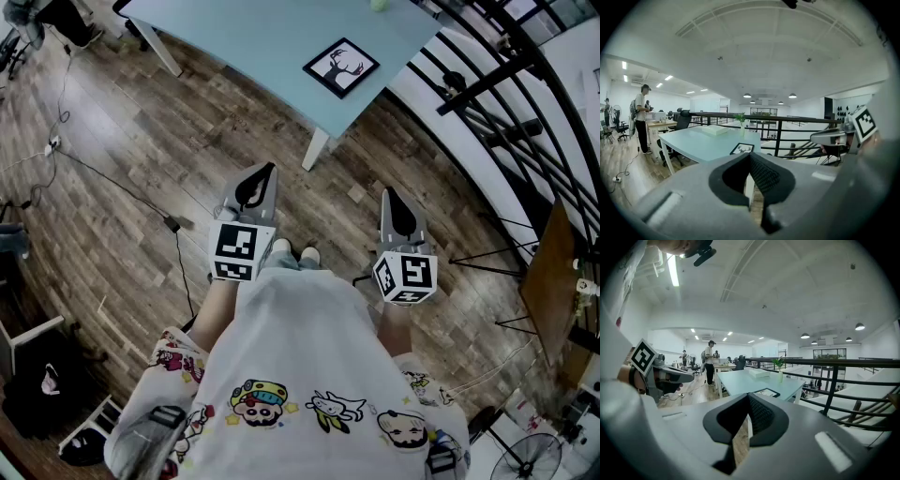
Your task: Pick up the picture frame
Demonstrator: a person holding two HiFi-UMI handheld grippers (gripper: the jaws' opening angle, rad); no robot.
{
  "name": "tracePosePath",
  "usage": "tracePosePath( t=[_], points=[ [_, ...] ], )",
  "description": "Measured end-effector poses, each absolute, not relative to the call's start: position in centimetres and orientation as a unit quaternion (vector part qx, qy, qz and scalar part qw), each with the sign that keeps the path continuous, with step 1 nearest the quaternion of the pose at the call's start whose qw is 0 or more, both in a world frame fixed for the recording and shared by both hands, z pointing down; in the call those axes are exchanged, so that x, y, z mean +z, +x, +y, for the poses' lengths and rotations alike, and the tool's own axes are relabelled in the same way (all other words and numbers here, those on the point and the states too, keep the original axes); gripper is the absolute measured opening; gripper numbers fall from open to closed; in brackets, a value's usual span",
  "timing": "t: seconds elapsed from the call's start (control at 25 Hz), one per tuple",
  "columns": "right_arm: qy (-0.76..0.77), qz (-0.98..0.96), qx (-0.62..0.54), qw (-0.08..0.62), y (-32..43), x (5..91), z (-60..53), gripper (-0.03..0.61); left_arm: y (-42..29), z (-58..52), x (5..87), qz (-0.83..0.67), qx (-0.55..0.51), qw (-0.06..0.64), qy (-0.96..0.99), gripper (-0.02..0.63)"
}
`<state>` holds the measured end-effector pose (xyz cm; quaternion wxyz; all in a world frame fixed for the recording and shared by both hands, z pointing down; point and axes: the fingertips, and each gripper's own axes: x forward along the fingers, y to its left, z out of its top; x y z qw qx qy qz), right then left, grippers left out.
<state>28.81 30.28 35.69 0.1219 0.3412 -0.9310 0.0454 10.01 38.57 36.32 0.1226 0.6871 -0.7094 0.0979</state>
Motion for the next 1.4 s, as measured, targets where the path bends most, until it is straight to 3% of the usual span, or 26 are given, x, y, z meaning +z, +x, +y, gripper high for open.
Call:
tracePosePath(
  t=[0.52,0.88,1.4],
  points=[
    [0.339,-0.933,0.041,0.116,24.3,36.1,30.6,0.011,5.6,39.8,37.0,-0.721,0.087,0.13,0.675,-0.002],
    [0.311,-0.943,0.038,0.114,20.9,36.4,30.2,0.055,2.4,40.6,37.3,-0.742,0.075,0.132,0.653,0.025],
    [0.274,-0.953,0.056,0.112,14.3,36.7,22.7,0.092,-2.6,33.6,37.4,-0.753,0.073,0.147,0.637,0.055]
  ],
)
